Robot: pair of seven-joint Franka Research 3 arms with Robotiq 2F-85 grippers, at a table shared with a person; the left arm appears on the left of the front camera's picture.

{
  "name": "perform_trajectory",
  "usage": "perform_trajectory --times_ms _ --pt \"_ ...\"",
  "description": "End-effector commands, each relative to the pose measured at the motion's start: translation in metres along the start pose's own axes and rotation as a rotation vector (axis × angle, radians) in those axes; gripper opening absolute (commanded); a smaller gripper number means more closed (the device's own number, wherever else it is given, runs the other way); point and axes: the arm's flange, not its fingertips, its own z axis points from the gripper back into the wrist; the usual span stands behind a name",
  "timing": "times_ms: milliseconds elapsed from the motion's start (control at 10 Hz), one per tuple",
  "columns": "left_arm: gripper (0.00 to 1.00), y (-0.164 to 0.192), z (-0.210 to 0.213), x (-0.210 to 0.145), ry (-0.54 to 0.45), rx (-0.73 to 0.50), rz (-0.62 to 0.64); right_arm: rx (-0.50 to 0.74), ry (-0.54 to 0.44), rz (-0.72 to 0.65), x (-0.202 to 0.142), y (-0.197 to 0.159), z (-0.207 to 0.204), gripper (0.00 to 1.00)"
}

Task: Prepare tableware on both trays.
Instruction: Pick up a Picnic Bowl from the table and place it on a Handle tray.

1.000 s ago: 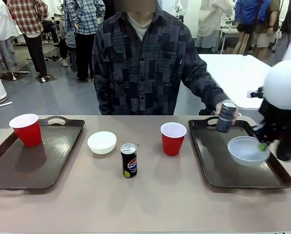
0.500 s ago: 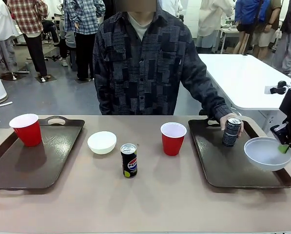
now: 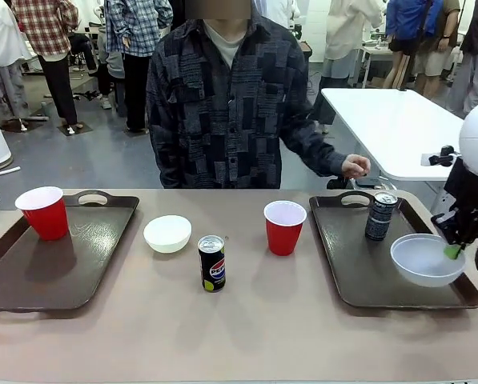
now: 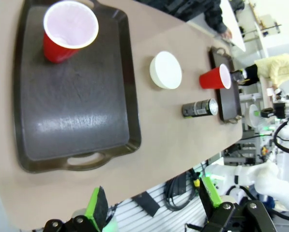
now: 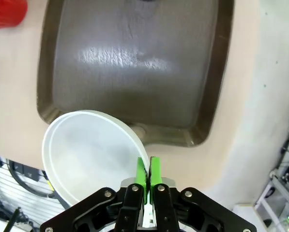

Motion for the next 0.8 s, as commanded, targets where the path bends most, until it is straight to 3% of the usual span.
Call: perform_trajectory --times_ms 0,200,700 --pt "1.0 -0.001 0.001 0.0 -0.004 -0.019 0.008 0.081 0.025 -0.018 0.049 -0.002 -0.018 0.04" --pt "1.0 -0.001 0.001 0.0 -0.004 -0.019 0.008 0.083 0.069 -0.023 0.07 0.002 -0.041 0.04" --pt "1.0 -0.001 0.001 0.0 -0.004 -0.019 0.008 0.075 0.068 0.008 0.103 0.003 -0.077 0.04"
